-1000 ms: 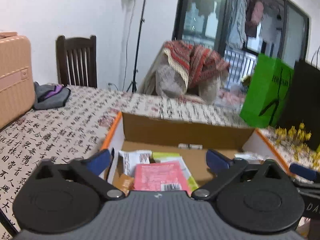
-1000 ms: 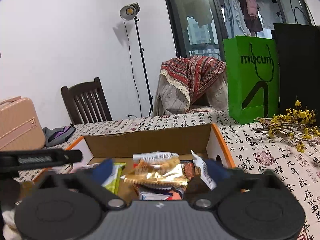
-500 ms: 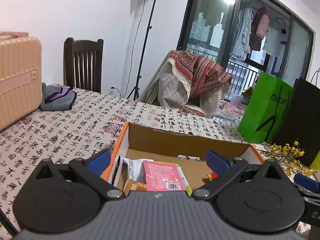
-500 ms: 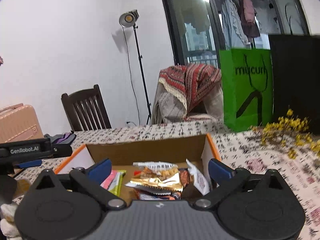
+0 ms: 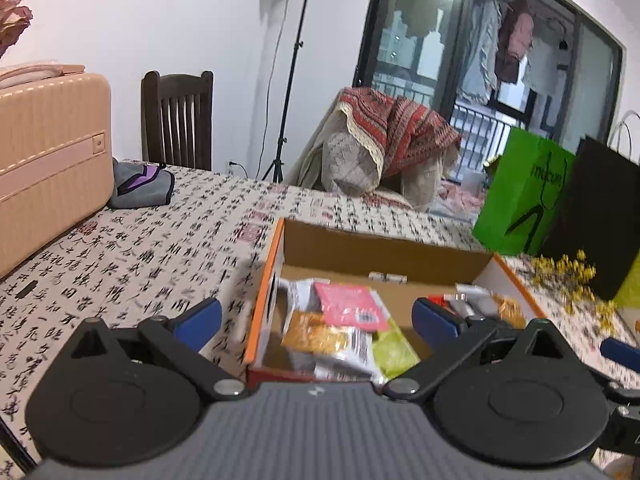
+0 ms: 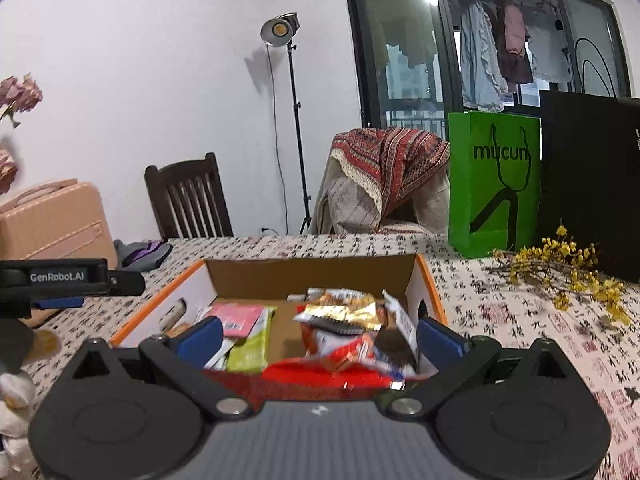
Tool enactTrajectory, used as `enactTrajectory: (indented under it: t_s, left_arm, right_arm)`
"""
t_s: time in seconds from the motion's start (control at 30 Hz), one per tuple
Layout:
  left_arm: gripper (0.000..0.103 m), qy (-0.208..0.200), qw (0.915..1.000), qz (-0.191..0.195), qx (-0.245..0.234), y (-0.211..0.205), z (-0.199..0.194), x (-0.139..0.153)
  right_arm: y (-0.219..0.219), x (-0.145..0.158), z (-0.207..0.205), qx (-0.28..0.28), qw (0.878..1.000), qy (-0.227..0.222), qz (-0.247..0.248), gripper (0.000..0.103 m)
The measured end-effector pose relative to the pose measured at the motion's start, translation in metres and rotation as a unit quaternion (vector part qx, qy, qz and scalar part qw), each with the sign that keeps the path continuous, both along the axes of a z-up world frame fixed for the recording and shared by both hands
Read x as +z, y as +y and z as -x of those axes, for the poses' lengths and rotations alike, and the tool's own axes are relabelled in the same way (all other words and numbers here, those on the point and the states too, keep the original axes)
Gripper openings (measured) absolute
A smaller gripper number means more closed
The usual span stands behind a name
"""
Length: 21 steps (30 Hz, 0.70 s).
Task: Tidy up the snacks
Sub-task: 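Move both grippers back to the pile and grasp a white sachet with the left gripper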
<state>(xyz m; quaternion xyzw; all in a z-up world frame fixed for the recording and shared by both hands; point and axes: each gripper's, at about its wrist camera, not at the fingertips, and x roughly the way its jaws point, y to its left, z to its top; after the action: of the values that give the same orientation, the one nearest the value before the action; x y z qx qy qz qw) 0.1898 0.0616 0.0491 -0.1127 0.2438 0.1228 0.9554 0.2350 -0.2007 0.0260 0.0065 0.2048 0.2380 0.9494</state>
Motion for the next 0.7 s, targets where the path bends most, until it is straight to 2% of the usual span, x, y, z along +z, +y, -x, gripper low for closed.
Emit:
enactTrajectory:
  t_s: [0.43,0.7]
  left_arm:
    - [0.103,0.046,0.9989,-0.003,-0.013,0.001,0.043,-0.029]
    - [0.103,0.088,0.9953,0.004,-0.041,-0.022,0.052,-0.053]
  right_arm:
    - [0.003,-0.038,0.042,0.019,0.998,0.061,0.027,0.103]
    - [-0.011,-0.058,0.057,0.009,0.995,0.09,0.036,0.103]
